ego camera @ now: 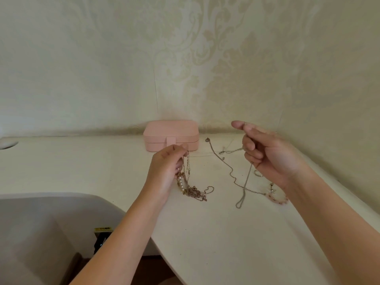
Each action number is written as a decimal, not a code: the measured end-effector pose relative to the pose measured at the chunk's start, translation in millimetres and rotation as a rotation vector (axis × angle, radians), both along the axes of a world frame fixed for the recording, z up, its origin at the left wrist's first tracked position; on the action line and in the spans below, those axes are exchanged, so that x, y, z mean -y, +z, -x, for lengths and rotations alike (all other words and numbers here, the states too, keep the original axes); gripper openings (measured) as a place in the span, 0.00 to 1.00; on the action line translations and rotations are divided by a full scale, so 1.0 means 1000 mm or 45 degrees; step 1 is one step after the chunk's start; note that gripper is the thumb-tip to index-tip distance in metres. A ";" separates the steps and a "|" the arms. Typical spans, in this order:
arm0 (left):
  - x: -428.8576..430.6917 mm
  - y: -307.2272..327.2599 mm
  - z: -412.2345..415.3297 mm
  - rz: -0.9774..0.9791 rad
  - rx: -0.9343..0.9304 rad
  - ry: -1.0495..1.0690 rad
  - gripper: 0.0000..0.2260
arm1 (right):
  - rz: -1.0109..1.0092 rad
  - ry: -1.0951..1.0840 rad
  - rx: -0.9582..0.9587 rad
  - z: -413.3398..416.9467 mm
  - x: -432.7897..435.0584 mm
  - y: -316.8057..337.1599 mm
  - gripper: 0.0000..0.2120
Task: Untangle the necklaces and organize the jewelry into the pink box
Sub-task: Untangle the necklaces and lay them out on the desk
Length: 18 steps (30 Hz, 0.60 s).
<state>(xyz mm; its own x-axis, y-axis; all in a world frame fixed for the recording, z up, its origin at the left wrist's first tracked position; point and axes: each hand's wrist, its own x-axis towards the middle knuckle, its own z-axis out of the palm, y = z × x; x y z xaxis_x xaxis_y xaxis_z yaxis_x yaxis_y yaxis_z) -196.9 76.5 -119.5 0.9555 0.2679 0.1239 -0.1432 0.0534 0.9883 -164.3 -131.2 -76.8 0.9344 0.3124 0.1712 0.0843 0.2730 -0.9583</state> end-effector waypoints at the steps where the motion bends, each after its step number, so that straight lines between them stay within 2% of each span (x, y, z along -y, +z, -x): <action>1: 0.000 -0.002 -0.002 -0.111 0.001 0.112 0.14 | 0.022 -0.010 0.011 -0.001 0.000 -0.001 0.12; 5: -0.002 -0.014 -0.009 -0.575 0.001 0.394 0.15 | 0.105 -0.012 0.048 0.001 0.001 -0.001 0.14; 12: 0.002 -0.022 -0.011 -1.237 -0.133 0.494 0.09 | 0.319 0.009 0.126 0.004 0.003 0.001 0.14; 15: 0.004 -0.022 -0.010 -1.274 -0.126 0.459 0.07 | 0.379 0.068 0.156 0.008 0.002 0.004 0.15; 18: 0.010 -0.021 -0.007 -1.100 0.103 0.309 0.07 | 0.457 0.148 0.174 0.011 0.002 0.008 0.16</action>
